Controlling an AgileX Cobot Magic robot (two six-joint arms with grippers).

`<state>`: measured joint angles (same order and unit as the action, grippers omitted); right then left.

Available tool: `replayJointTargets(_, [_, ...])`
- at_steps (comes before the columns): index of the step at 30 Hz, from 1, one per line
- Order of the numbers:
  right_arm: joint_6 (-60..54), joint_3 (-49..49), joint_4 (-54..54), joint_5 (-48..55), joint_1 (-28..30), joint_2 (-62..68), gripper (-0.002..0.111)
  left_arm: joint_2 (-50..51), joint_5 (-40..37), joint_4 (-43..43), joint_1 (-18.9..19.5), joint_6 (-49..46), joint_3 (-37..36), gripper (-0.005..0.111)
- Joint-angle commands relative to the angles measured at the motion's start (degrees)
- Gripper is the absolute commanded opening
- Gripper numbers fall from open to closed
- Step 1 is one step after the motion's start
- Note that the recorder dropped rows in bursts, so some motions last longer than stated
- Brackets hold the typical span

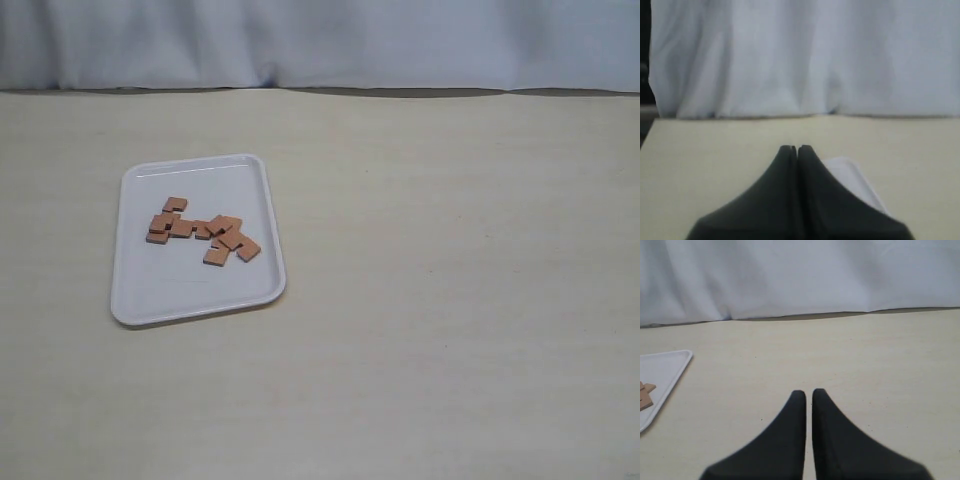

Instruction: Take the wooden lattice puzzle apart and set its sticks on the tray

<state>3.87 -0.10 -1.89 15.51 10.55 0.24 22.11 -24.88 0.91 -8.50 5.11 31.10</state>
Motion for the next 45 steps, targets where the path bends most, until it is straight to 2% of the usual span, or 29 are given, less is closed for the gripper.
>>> replayJointTargets(1, [-0.3,0.1,-0.3,-0.2,0.0,-0.2,0.004,-11.9,5.5,-0.1,0.1,-1.9,-4.3,0.0])
replayJointTargets(5, [-0.3,0.1,-0.3,-0.2,0.0,-0.2,0.004,-22.1,5.4,1.4,0.1,-2.1,-5.8,0.0])
replayJointTargets(8, [-0.3,0.1,-0.3,-0.2,0.0,-0.2,0.004,-22.1,3.3,0.9,0.1,-2.1,-5.0,0.0])
replayJointTargets(12, [-0.3,0.1,-0.3,-0.7,0.0,-0.2,0.004,-22.1,4.2,-0.1,0.1,-2.2,-4.8,0.0])
replayJointTargets(17, [-0.3,0.1,-0.3,-0.7,0.0,-0.2,0.004,-22.1,4.5,-4.8,0.1,2.7,-5.0,0.0])
replayJointTargets(19, [-0.3,0.1,-0.3,-0.7,0.0,-0.2,0.004,-22.1,5.6,-6.0,0.1,2.7,-7.4,0.0])
replayJointTargets(27, [-0.3,0.1,-0.3,-0.7,0.0,-0.2,0.004,-22.1,18.2,-4.2,0.1,2.3,-25.0,0.0])
replayJointTargets(30, [-0.3,0.1,-0.3,-0.7,0.0,-0.2,0.004,-22.1,20.2,-0.4,0.1,2.0,-31.1,0.0])
replayJointTargets(31, [-0.3,0.1,-0.3,-0.7,0.0,-0.2,0.004,-22.1,21.3,0.3,0.1,2.0,-31.1,0.0])
replayJointTargets(32, [-0.3,0.1,-0.3,-0.7,0.0,-0.2,0.004,-22.1,17.7,1.7,0.1,2.0,-31.1,0.0])
replayJointTargets(40, [-0.3,0.1,-0.3,-0.7,0.0,-0.2,0.004,-22.1,18.6,2.1,0.1,2.4,-31.1,0.0])
replayJointTargets(45, [-0.3,0.1,-0.3,-0.7,0.0,-0.2,0.004,-22.1,15.6,-1.6,0.1,2.9,-31.1,0.0])
